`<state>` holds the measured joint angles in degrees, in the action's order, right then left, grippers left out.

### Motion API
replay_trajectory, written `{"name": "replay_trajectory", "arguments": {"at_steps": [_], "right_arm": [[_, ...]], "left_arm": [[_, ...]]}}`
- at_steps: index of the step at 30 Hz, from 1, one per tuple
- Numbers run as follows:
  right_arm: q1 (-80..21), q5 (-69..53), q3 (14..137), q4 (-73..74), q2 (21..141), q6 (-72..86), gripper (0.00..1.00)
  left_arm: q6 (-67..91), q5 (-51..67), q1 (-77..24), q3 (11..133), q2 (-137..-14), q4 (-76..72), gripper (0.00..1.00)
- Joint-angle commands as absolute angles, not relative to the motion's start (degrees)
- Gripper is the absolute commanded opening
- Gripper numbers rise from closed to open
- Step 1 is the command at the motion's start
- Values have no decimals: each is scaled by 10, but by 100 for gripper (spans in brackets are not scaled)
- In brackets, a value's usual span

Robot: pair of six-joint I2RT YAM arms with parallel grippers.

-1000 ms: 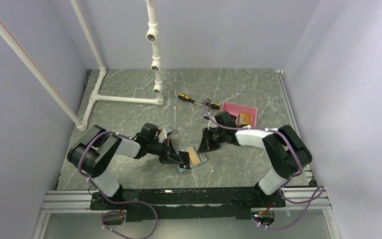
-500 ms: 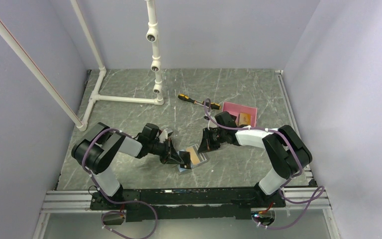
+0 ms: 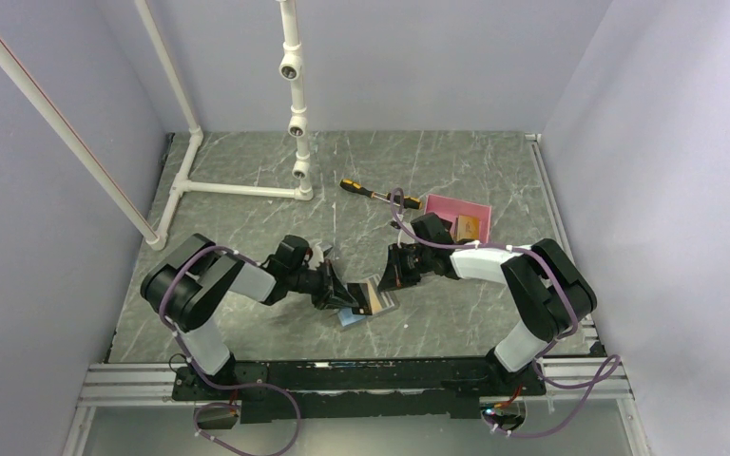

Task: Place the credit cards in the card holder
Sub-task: Insert the credit card into the card holder.

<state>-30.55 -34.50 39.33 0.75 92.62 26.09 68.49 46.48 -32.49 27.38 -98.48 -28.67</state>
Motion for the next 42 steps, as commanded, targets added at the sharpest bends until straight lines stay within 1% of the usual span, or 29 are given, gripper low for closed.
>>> {"name": "replay_trajectory", "arguments": {"at_steps": [1,6,14,23,33,42], "right_arm": [[-308,-318,379,2,926,251,4],[-309,-317,380,6,924,249,4],[-309,-316,378,7,925,246,3],[-309,-315,370,5,922,246,3],[-310,-317,372,3,935,245,2],[-314,-319,375,3,939,248,2]], "left_arm": [[711,419,-338,268,-1005,-330,0],[710,402,-339,262,-1004,-339,0],[664,360,-338,264,-957,-259,0],[643,360,-332,280,-954,-236,0],[557,347,-321,327,-929,-117,0],[569,373,-323,330,-959,-176,0]]}}
